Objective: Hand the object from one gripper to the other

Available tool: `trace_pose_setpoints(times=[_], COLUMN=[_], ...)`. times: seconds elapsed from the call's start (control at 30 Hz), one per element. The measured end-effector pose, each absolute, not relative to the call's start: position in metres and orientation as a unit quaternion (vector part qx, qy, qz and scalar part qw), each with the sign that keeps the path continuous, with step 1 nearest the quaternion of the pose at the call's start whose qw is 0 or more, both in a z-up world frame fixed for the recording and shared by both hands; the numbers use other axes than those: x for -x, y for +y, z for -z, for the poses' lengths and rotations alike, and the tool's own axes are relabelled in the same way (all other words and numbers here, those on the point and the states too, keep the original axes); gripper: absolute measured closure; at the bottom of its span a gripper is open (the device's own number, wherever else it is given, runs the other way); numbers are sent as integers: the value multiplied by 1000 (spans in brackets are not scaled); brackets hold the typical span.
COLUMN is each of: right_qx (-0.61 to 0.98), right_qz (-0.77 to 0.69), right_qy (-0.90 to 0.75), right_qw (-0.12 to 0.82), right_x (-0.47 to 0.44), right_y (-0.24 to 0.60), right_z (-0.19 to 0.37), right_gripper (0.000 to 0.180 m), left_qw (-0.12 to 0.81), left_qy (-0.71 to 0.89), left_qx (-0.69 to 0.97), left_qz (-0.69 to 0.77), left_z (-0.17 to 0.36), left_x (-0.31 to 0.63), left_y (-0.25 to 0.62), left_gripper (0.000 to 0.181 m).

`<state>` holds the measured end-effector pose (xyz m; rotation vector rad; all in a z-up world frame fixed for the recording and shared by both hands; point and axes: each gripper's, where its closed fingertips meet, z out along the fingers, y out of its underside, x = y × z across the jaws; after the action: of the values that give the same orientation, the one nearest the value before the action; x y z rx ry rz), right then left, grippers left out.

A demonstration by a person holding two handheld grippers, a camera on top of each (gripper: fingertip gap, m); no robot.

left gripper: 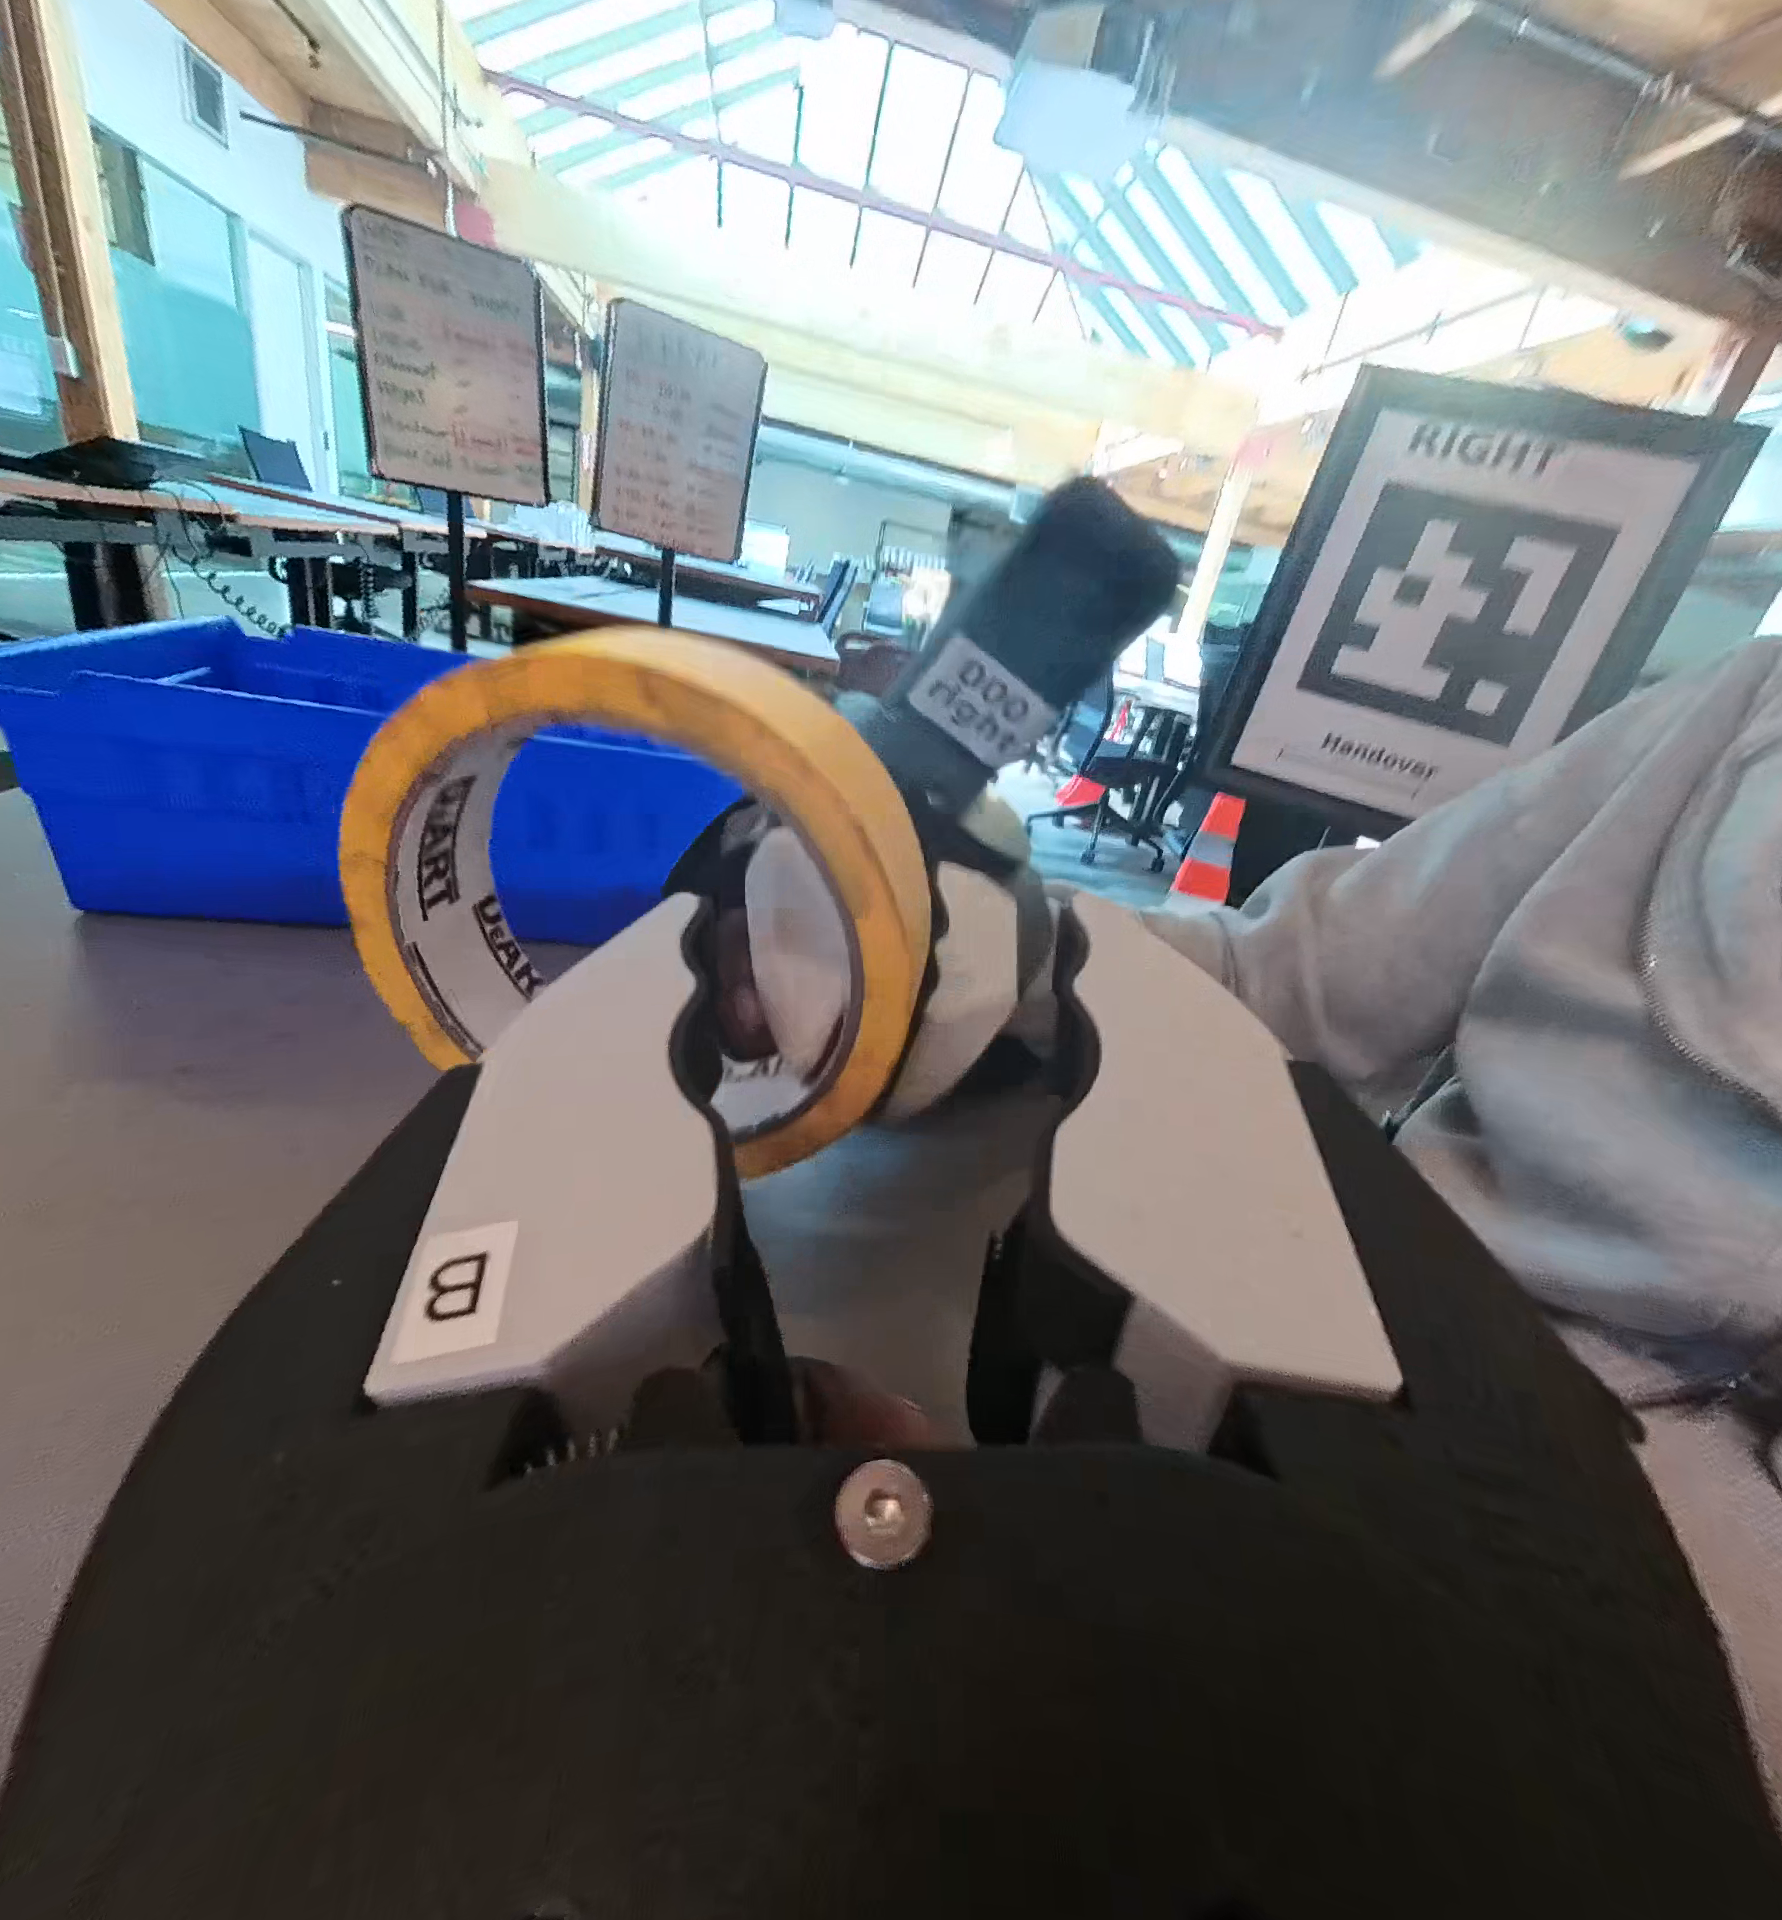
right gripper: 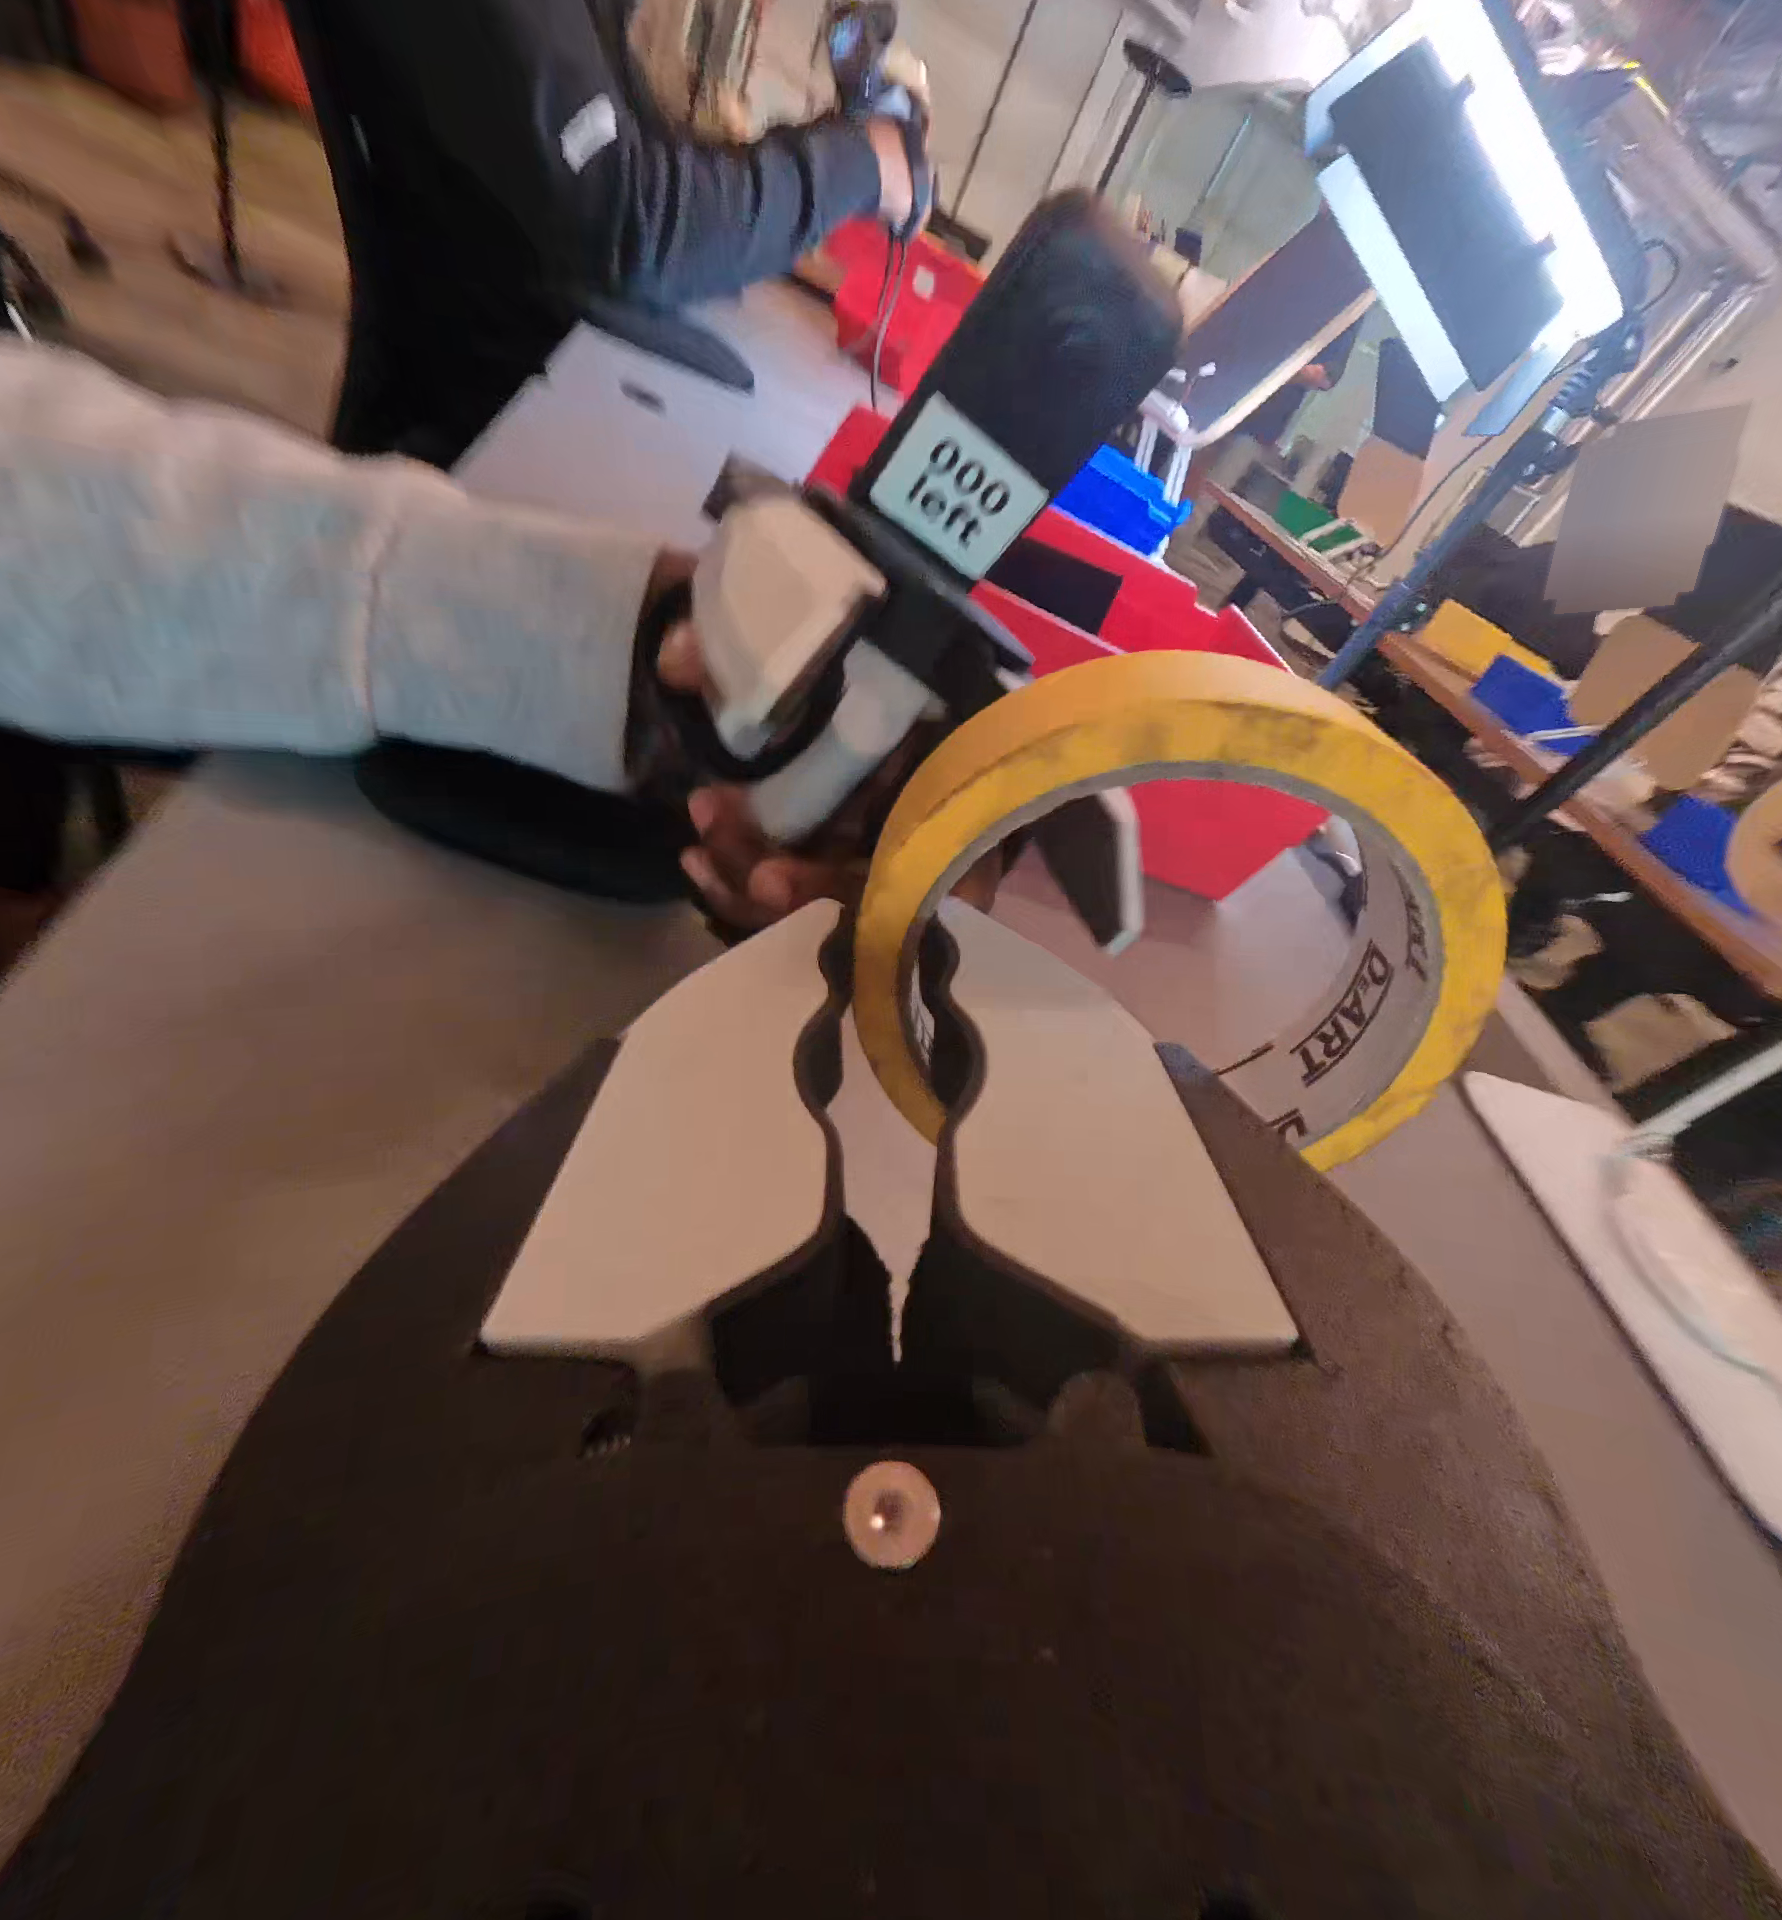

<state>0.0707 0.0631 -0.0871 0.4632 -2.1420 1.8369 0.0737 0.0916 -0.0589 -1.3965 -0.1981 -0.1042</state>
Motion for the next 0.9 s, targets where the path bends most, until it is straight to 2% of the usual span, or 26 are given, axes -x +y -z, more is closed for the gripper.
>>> trace_pose_setpoints(times=[0.07, 0.13, 0.2, 0.27, 0.33, 0.43, 0.5, 0.6, 0.63, 0.67, 0.7, 0.8, 0.9], right_qx=[-185, -199, -206, -200, -168, -91, -30, 53, 70, 83, 89, 63, -6], right_qz=[-601, -575, -573, -577, -595, -660, -710, -758, -764, -764, -761, -765, -756], right_qy=[-754, -763, -761, -763, -768, -745, -700, -624, -602, -591, -589, -599, -647], right_qw=[186, 219, 224, 212, 170, 20, -73, -184, -220, -245, -255, -229, -99], right_x=[-68, -64, -66, -67, -67, -74, -70, -56, -53, -51, -49, -54, -60], right_y=[60, 58, 57, 57, 57, 61, 69, 82, 86, 87, 87, 87, 83], right_z=[99, 107, 109, 110, 108, 86, 63, 40, 35, 34, 35, 36, 44], right_gripper=[168, 168, 168, 168, 157, 132, 130, 136, 143, 159, 163, 166, 168], left_qw=[775, 777, 773, 768, 756, 738, 735, 704, 696, 698, 696, 702, 768], left_qy=[-96, -102, -103, -94, -73, -50, -23, 7, 10, 21, 20, -3, -49], left_qx=[623, 621, 625, 634, 650, 669, 671, 700, 707, 705, 707, 702, 635], left_qz=[37, 26, 20, 22, -5, -75, -95, -121, -127, -127, -125, -119, -68], left_z=[52, 51, 54, 54, 58, 63, 63, 76, 79, 79, 80, 78, 53], left_x=[-70, -66, -63, -66, -68, -63, -67, -69, -68, -70, -71, -67, -67], left_y=[87, 84, 83, 83, 85, 85, 88, 95, 97, 98, 98, 97, 88], left_gripper=[123, 135, 155, 158, 164, 171, 171, 171, 171, 171, 170, 168, 136])
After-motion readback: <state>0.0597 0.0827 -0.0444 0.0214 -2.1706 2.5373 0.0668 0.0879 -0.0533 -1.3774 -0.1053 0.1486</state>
